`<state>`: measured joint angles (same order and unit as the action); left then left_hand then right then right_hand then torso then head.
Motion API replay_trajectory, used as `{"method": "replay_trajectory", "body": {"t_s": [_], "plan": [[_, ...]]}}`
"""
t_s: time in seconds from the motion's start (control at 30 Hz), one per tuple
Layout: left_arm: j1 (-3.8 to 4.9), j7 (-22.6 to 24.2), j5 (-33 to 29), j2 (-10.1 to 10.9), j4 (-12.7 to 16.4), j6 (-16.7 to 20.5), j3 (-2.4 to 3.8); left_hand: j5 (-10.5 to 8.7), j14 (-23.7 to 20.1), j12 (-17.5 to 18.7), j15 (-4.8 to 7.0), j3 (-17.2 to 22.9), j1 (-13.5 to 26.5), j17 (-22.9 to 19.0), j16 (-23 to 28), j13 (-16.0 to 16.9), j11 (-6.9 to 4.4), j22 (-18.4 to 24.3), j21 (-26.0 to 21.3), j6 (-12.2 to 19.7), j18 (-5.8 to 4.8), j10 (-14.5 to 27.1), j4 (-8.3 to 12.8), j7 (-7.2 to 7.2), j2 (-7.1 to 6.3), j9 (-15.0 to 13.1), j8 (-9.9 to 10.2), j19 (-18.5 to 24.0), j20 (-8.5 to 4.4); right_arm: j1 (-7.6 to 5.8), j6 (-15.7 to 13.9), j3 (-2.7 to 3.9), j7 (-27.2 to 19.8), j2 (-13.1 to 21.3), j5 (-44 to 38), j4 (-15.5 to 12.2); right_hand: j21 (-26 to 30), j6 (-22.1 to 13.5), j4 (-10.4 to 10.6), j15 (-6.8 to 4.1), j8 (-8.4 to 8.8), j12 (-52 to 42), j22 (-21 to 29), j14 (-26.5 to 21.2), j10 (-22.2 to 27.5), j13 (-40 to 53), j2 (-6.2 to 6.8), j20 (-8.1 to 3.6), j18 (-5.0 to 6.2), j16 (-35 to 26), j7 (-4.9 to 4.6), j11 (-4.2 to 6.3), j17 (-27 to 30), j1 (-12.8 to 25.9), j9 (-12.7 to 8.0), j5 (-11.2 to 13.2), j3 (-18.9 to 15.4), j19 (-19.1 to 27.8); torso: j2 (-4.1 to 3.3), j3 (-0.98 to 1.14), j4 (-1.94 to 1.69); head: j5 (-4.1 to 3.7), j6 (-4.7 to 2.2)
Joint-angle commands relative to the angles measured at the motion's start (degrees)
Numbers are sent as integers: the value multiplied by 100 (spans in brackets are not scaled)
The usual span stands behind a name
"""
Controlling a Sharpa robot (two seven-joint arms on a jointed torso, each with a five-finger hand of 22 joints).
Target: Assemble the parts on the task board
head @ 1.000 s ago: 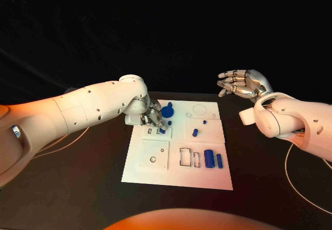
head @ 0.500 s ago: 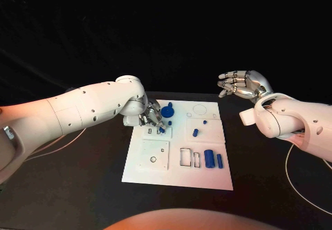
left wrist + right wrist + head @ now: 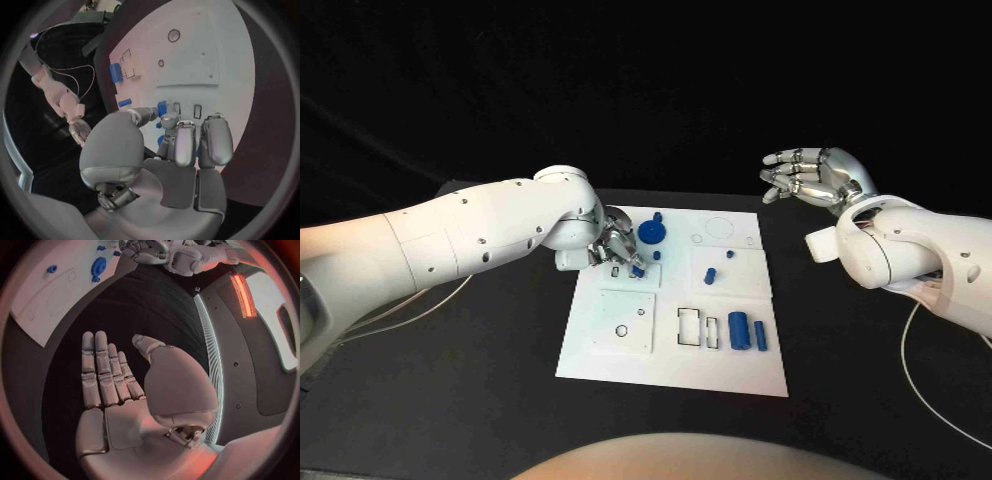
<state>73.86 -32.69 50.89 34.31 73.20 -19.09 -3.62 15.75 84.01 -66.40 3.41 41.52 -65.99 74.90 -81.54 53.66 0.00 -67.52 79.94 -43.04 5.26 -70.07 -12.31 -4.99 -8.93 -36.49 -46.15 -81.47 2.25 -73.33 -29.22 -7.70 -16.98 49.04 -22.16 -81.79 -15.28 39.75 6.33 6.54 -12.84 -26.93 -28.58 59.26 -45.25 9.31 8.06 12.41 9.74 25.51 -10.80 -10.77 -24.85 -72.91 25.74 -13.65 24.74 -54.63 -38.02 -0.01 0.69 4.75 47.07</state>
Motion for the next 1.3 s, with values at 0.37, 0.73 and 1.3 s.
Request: {"method": "replay_trajectory", "body": {"t_s": [0.37,0.73,1.3], "plan": [[-109,11,468,78,125,336,2,377,248,-62,57,1151,121,245,-17,32,-23,-55,33,-112,-106,-101,1185,61,-41,-657,-65,-33,-50,18,7,0,-72,3,-11,16,140,-74,-10,81,-36,27,114,-108,119,-106,-44,51,38,-137,-459,-59,19,49,-30,-40,-80,27,-2,-8,23,75,29],[-124,-4,524,108,152,397,4,590,251,-104,76,1138,167,252,-16,77,-44,-93,51,-159,-112,-168,1211,83,-82,-667,-85,-55,-57,26,-4,-1,-90,3,-11,25,226,-94,-18,110,-54,-5,198,-203,143,-167,-62,78,34,-232,-473,-77,39,49,-43,-42,-117,70,-8,-1,31,76,39],[-126,-1,552,141,187,379,10,751,252,-126,91,1132,197,255,-13,101,-62,-113,60,-199,-116,-212,1228,102,-114,-674,-102,-67,-63,44,14,-1,-85,-5,-11,40,252,-94,-20,117,-62,-19,224,-229,142,-183,-68,85,34,-259,-476,-81,46,48,-46,-43,-127,83,-7,0,24,76,69]]}}
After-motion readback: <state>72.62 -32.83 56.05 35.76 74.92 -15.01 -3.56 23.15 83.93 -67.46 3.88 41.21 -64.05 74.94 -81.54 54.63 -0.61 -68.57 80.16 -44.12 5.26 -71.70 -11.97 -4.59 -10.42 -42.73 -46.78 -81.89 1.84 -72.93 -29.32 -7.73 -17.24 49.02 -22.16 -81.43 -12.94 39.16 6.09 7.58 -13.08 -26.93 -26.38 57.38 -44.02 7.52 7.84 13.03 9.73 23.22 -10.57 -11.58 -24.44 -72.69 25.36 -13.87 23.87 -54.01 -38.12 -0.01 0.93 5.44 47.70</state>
